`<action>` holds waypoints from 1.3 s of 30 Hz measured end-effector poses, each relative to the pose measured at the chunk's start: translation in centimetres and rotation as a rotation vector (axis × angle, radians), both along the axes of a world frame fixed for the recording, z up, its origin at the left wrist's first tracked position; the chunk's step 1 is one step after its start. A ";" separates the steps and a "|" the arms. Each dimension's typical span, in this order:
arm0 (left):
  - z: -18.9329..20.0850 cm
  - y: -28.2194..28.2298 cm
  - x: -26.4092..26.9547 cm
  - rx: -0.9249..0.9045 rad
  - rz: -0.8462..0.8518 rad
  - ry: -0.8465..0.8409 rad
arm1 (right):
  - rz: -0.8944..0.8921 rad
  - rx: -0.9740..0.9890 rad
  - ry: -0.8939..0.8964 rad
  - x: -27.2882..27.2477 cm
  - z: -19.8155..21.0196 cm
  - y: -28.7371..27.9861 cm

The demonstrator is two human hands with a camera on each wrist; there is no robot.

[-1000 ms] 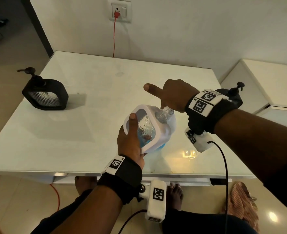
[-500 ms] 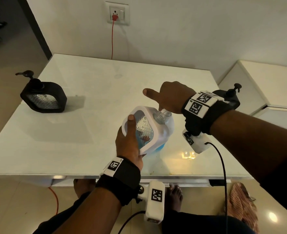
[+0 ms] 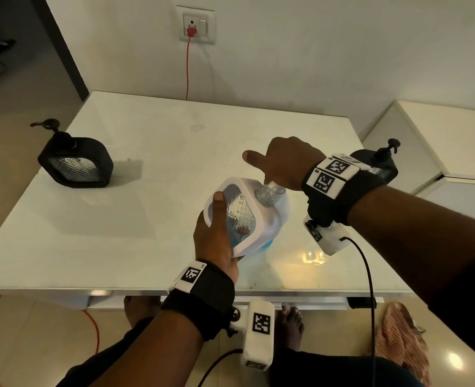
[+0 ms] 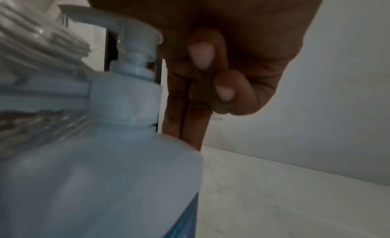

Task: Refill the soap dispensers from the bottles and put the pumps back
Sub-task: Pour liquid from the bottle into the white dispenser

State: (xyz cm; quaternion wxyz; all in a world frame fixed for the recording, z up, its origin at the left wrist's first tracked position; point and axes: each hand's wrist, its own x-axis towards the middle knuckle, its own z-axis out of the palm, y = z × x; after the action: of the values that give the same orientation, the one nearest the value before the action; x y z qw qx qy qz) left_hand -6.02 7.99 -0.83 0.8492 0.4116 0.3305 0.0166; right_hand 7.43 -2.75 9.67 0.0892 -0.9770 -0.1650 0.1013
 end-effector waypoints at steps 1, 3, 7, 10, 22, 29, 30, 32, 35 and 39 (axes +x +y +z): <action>0.0 0.0 0.0 -0.001 -0.002 -0.003 | 0.005 0.008 0.017 0.1 0.1 0.0; 0.1 0.0 0.0 0.000 -0.004 -0.008 | 0.008 0.016 0.034 0.2 0.1 0.1; 0.0 0.0 0.2 -0.014 0.005 -0.011 | -0.009 -0.007 -0.020 0.4 -0.4 0.1; -0.2 -0.1 0.1 -0.011 0.012 -0.024 | -0.042 -0.006 -0.059 0.2 -0.7 -0.1; -0.3 -0.1 0.2 0.012 -0.006 -0.020 | 0.017 0.004 0.048 -0.2 0.5 0.3; -0.4 0.0 0.3 -0.008 -0.007 0.005 | -0.014 -0.028 -0.043 -0.4 -0.1 0.2; -0.3 0.0 0.3 -0.004 -0.007 0.003 | -0.021 -0.033 -0.050 -0.5 -0.1 0.3; -0.3 0.0 0.2 -0.002 -0.008 -0.002 | -0.022 -0.048 -0.047 -0.4 0.1 0.4; -0.4 0.0 0.1 -0.015 -0.013 0.007 | 0.002 -0.071 -0.031 -0.6 0.7 0.6; -0.1 0.1 0.0 -0.005 -0.012 0.009 | 0.024 -0.084 0.075 -1.0 2.3 1.1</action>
State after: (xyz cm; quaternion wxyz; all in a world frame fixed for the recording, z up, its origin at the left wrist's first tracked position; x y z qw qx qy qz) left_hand -5.97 8.07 -0.89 0.8488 0.4116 0.3317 0.0088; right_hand 6.42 -1.69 11.99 0.0530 -0.9733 -0.1690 0.1459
